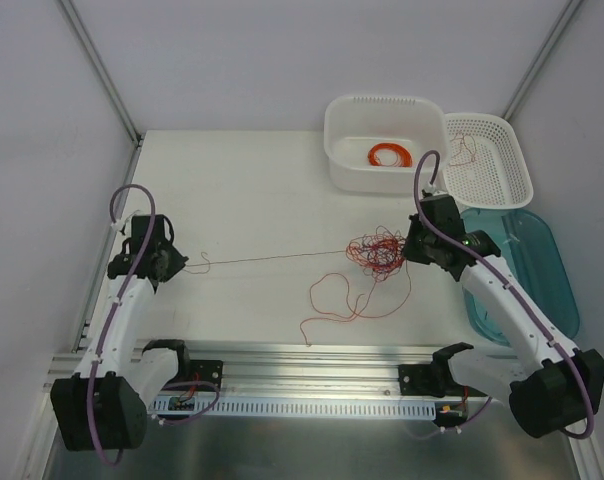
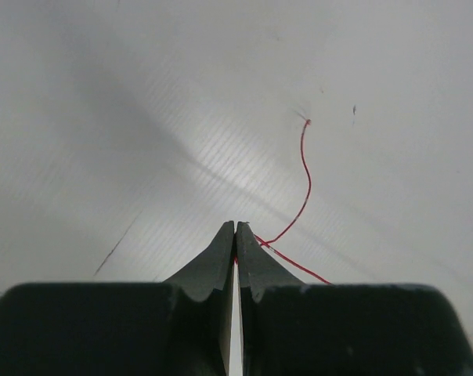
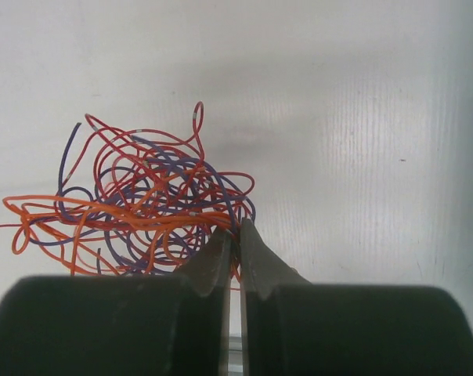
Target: Untangle the cables
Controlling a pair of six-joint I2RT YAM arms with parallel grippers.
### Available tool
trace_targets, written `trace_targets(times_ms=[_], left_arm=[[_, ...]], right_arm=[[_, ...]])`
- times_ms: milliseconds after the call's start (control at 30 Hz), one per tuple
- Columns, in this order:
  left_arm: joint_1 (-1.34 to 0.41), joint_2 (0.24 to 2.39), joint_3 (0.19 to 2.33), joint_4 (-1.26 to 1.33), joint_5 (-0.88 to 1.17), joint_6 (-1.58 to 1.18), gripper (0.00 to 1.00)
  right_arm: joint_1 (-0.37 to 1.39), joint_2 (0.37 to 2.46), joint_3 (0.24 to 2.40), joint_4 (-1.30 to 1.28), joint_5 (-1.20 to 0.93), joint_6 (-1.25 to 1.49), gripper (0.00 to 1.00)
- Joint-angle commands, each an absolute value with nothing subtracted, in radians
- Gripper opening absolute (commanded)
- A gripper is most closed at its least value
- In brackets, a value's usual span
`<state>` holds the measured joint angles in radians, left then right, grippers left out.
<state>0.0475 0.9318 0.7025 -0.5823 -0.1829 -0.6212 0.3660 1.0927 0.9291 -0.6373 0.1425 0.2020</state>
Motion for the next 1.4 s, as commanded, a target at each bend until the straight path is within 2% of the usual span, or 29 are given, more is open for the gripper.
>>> trace_targets(times_ms=[0, 167, 300, 400, 467, 567, 600, 667, 700, 733, 800, 833, 867, 933, 1067, 1167, 1267, 1367], left_arm=[[0.165, 1.011, 0.735, -0.540, -0.152, -0.630, 0.00], [0.296, 1.124, 0.851, -0.523, -0.087, -0.655, 0.00], [0.298, 1.181, 0.920, -0.503, -0.016, -0.649, 0.00], [0.270, 1.210, 0.885, -0.468, 0.066, -0.618, 0.00], [0.246, 1.219, 0.858, -0.457, 0.089, -0.600, 0.00], [0.192, 1.218, 0.799, -0.428, 0.130, -0.551, 0.02], [0.183, 1.219, 0.783, -0.419, 0.147, -0.525, 0.11], [0.144, 1.221, 0.781, -0.419, 0.201, -0.500, 0.27], [0.129, 1.218, 0.784, -0.419, 0.212, -0.477, 0.47], [0.091, 1.206, 0.787, -0.419, 0.221, -0.469, 0.57], [0.049, 1.184, 0.787, -0.419, 0.225, -0.471, 0.68], [0.031, 1.160, 0.788, -0.419, 0.229, -0.475, 0.79], [0.005, 1.149, 0.788, -0.419, 0.232, -0.479, 0.83], [-0.032, 1.117, 0.782, -0.419, 0.250, -0.503, 0.90], [-0.118, 1.091, 0.778, -0.419, 0.287, -0.541, 0.91], [-0.205, 1.097, 0.788, -0.414, 0.296, -0.551, 0.92], [-0.287, 1.111, 0.801, -0.399, 0.293, -0.545, 0.92], [-0.339, 1.124, 0.813, -0.358, 0.291, -0.514, 0.93]], right_arm=[[0.339, 1.049, 1.034, -0.712, 0.155, 0.147, 0.01], [0.336, 1.043, 1.110, -0.762, 0.127, 0.129, 0.02], [0.336, 1.054, 1.114, -0.761, 0.060, 0.115, 0.09], [0.344, 1.084, 1.074, -0.735, -0.032, 0.120, 0.13], [0.359, 1.123, 1.051, -0.721, -0.082, 0.127, 0.18], [0.420, 1.175, 1.017, -0.710, -0.091, 0.132, 0.35], [0.435, 1.186, 1.012, -0.709, -0.089, 0.132, 0.44], [0.459, 1.201, 0.997, -0.698, -0.109, 0.129, 0.53], [0.462, 1.204, 0.991, -0.692, -0.117, 0.121, 0.56], [0.462, 1.206, 0.992, -0.681, -0.126, 0.098, 0.57], [0.465, 1.222, 1.002, -0.677, -0.143, 0.065, 0.57], [0.463, 1.233, 1.009, -0.678, -0.147, 0.046, 0.58], [0.463, 1.249, 1.026, -0.678, -0.144, 0.016, 0.58], [0.466, 1.290, 1.040, -0.678, -0.132, 0.005, 0.57], [0.479, 1.354, 1.072, -0.640, -0.117, -0.038, 0.57], [0.488, 1.399, 1.075, -0.608, -0.013, -0.005, 0.57], [0.483, 1.439, 1.091, -0.632, 0.102, 0.099, 0.57], [0.485, 1.436, 1.065, -0.617, 0.132, 0.230, 0.58]])
